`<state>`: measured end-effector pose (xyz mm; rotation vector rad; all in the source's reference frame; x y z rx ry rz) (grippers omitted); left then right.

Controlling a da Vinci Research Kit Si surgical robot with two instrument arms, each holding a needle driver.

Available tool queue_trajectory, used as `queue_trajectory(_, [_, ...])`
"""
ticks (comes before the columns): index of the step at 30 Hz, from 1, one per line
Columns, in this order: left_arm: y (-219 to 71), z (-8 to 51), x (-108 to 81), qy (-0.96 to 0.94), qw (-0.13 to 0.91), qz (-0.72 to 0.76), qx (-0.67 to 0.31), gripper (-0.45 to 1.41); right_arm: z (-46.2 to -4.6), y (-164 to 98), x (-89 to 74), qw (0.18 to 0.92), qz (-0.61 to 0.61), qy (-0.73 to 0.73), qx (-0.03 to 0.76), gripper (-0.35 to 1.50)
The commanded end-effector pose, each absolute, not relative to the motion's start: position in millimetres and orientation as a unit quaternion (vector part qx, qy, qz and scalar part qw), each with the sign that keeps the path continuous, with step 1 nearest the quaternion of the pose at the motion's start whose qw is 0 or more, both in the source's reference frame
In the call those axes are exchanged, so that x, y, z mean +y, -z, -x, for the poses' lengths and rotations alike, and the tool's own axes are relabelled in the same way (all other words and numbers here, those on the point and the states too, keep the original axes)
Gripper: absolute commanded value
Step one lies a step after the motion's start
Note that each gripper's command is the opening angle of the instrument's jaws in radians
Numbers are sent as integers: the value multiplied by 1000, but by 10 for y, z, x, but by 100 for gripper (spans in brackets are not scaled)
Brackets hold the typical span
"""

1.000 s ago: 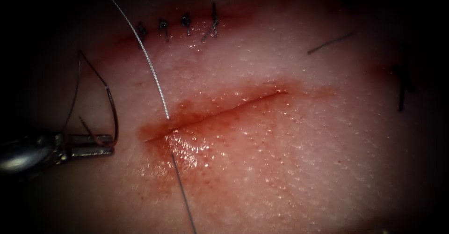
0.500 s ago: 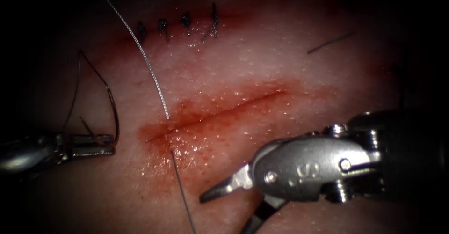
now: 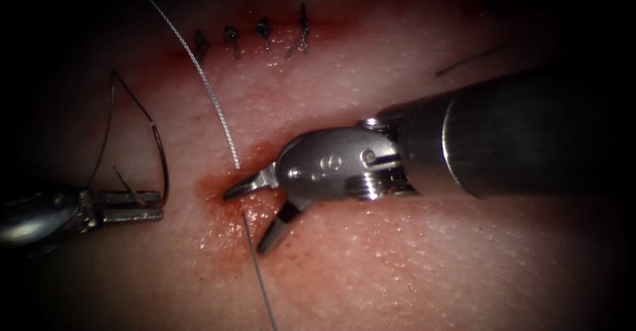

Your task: Wound Closure

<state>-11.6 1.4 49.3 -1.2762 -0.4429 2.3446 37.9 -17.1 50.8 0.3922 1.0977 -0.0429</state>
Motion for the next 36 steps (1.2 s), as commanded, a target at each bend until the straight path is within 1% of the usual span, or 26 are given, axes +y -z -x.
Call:
queue_trajectory(1, [-498,122,9,-846,216,461,-161,-45,-389,-525,-180,836,-186,22,516,78])
queue_trajectory(2, [-498,122,9,-846,216,461,-161,-45,-389,-525,-180,836,-186,22,516,78])
queue_trajectory(3, [-498,121,9,-846,216,461,-161,-45,-384,-528,-183,834,-193,30,517,-10])
queue_trajectory(4, [-498,121,9,-846,216,461,-161,-45,-381,-528,-184,832,-199,35,517,-35])
queue_trajectory(11, [-498,121,9,-846,216,461,-161,-45,-371,-503,-188,824,-217,41,522,-35])
queue_trajectory(17, [-498,121,9,-846,216,461,-161,-45,-348,-458,-212,807,-252,65,530,-35])
queue_trajectory(18, [-498,121,9,-846,216,461,-161,-45,-339,-442,-225,800,-264,77,534,-35])
queue_trajectory(23, [-498,122,9,-846,216,461,-161,-45,-319,-404,-260,794,-286,110,526,-35])
queue_trajectory(30, [-498,122,9,-846,216,461,-161,-45,-307,-361,-282,771,-331,151,522,-35])
queue_trajectory(36, [-499,122,9,-846,216,461,-161,-45,-309,-347,-295,758,-347,183,522,-35])
